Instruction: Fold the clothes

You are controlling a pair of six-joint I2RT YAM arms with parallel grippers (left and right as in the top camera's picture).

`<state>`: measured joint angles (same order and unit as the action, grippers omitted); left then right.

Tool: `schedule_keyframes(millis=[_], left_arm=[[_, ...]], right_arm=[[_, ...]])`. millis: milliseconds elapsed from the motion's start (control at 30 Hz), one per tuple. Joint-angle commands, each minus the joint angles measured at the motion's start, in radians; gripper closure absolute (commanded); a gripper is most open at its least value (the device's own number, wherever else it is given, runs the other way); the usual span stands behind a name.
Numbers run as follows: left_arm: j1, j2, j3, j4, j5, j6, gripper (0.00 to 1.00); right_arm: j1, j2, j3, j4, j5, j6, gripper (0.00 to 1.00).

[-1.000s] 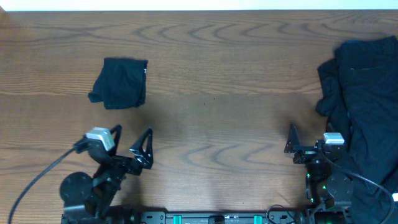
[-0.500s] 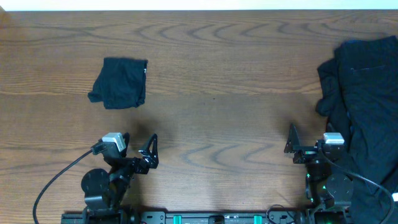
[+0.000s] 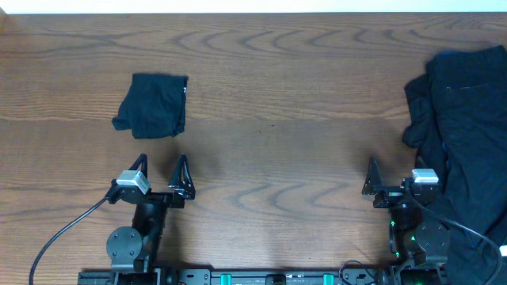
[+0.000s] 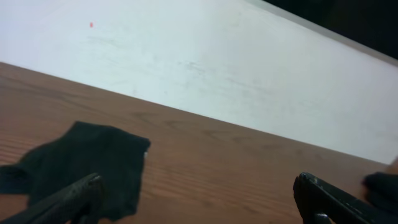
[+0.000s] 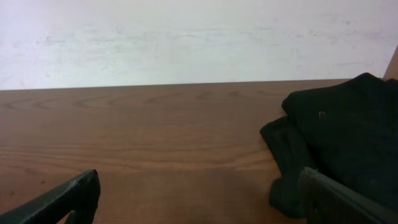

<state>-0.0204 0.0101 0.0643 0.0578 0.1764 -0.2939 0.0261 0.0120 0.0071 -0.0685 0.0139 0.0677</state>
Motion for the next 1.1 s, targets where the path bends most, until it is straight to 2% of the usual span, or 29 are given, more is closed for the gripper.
schedule_keyframes(millis=[0, 133, 300, 500, 1067], left_arm=[[-0.021, -0.008, -0.016, 0.007, -0.069, 0.107, 0.02], [-0.026, -0.008, -0.062, -0.001, -0.069, 0.171, 0.02], [-0.027, -0.008, -0.060, -0.124, -0.086, 0.262, 0.02], [-0.027, -0.008, -0.060, -0.122, -0.089, 0.422, 0.02], [-0.027, -0.008, -0.060, -0.121, -0.088, 0.425, 0.02]], right_arm=[[-0.007, -0.006, -0.002, -0.005, -0.011, 0.013, 0.01], [-0.007, -0.006, -0.002, -0.005, -0.011, 0.013, 0.01], [-0.007, -0.006, -0.002, -0.005, -0.011, 0.013, 0.01], [-0.007, -0.006, -0.002, -0.005, -0.011, 0.013, 0.01], [-0.007, -0.006, -0.002, -0.005, -0.011, 0.013, 0.01]])
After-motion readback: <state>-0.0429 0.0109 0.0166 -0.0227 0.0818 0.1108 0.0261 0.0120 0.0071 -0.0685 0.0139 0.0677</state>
